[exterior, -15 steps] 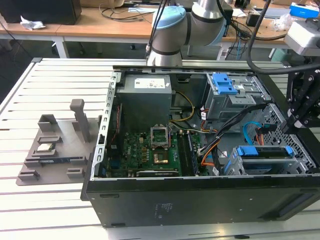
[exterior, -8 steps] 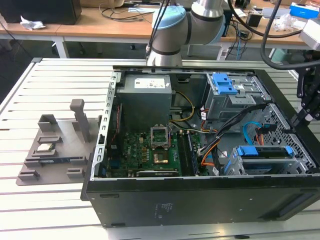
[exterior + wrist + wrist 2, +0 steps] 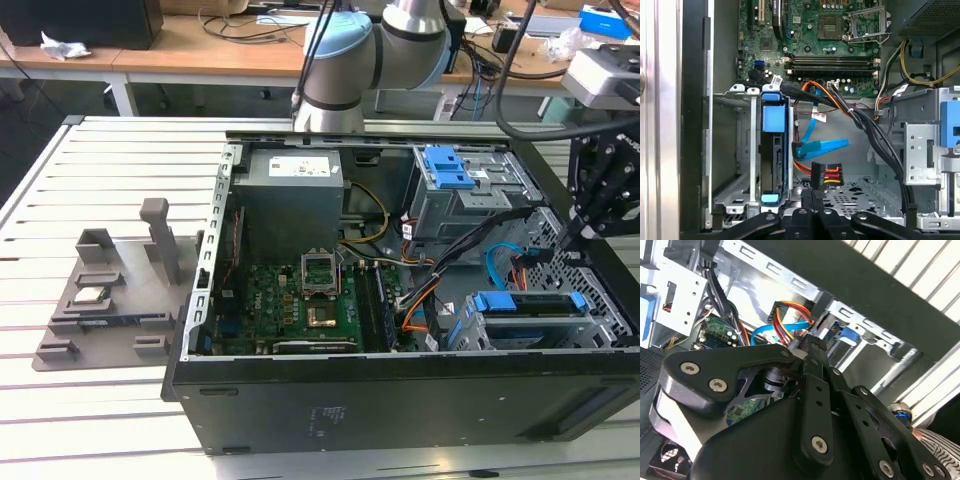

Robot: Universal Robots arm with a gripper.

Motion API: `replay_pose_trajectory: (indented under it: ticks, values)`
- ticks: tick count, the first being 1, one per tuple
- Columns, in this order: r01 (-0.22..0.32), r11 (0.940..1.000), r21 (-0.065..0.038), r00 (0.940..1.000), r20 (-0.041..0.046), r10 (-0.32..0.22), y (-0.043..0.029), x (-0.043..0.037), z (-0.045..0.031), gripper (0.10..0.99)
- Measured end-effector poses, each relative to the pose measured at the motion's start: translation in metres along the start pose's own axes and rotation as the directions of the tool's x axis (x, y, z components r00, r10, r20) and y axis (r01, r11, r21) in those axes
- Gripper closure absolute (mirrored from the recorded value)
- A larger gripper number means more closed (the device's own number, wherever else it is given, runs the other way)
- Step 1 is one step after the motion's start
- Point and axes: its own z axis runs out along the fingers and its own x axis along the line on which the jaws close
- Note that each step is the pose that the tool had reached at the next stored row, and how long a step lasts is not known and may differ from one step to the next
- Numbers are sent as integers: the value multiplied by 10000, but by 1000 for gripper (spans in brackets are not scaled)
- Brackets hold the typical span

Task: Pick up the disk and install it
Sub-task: 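Insert the first disk wire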

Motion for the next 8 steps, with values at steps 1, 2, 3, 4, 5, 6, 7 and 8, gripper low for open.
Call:
replay_pose_trajectory:
  ticks: [1, 2, 3, 4, 5, 6, 7, 8]
  values:
    - [-1, 10000, 0, 10000, -2, 1, 19, -15, 19, 980]
    - [-1, 10000, 0, 10000, -1, 1, 32, -23, 33, 980]
    - [-1, 10000, 1, 10000, 0, 1, 56, -27, 49, 980]
    - [-1, 10000, 0, 10000, 0, 1, 69, -27, 53, 980]
    - [-1, 10000, 1, 10000, 0, 1, 69, -27, 53, 980]
    - [0, 10000, 1, 10000, 0, 0, 69, -27, 53, 980]
    - [1, 10000, 1, 10000, -2, -1, 69, -27, 53, 980]
    - [1, 10000, 1, 10000, -1, -1, 70, -27, 53, 980]
